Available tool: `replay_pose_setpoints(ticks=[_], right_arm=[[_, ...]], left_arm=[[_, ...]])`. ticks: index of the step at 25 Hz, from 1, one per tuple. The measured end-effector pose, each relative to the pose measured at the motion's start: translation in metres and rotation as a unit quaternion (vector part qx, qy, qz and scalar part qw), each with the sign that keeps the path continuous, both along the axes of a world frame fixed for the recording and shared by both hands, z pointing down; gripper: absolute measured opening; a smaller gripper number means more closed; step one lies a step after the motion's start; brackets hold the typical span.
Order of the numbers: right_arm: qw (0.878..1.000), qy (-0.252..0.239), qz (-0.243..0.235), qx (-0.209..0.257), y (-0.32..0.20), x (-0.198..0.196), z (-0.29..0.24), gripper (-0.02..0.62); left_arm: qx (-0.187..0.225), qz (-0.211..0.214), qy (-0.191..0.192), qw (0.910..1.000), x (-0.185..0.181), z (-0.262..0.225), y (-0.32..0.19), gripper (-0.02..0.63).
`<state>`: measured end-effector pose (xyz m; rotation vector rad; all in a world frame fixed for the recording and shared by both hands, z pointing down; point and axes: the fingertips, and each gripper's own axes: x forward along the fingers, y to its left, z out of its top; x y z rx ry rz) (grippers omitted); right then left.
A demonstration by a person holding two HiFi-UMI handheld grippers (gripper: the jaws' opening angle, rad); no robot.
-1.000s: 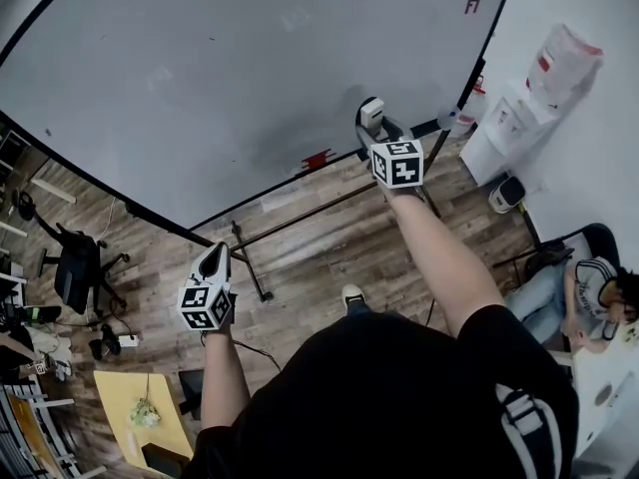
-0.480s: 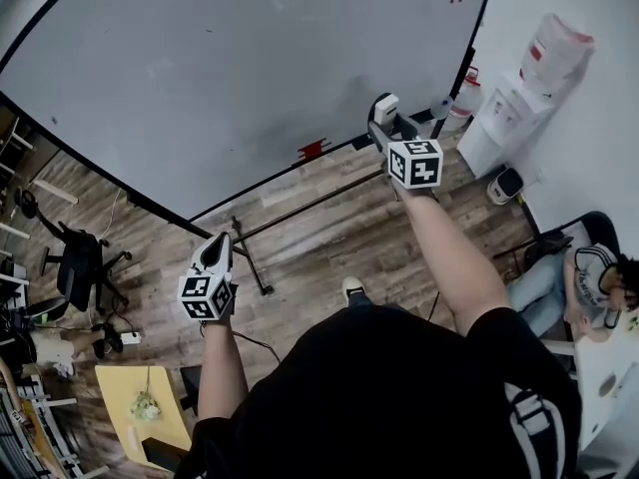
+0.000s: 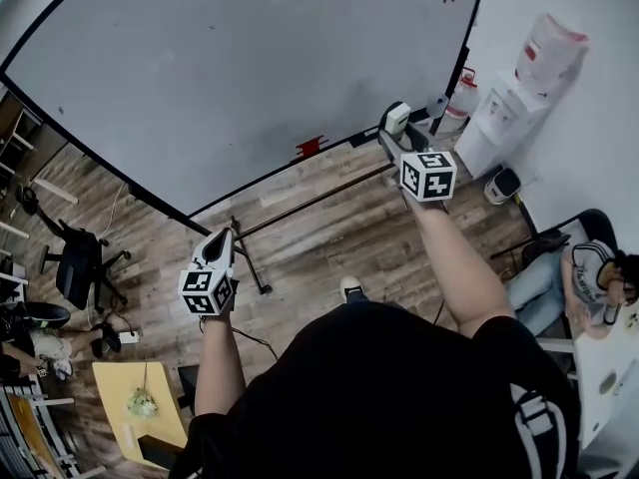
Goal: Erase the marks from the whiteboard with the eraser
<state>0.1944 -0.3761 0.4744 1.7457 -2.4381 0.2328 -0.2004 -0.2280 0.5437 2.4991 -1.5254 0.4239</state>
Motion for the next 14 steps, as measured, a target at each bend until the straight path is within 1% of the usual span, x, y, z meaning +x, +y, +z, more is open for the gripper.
replay_pose_setpoints(ticks=[7, 14], right_arm=[[1.000, 0.018, -0.006, 0.009, 0.028, 0.005, 0.001, 0.232], [1.000, 0.016, -0.020, 0.010, 0.043, -0.002, 0.003, 0.232]], left_arm=[[0.001, 0.011, -0.002, 0.9999, 0.008, 0.001, 0.006, 0.014], [0.002, 0.020, -0.008, 0.9998, 0.015, -0.004, 0.010, 0.014]])
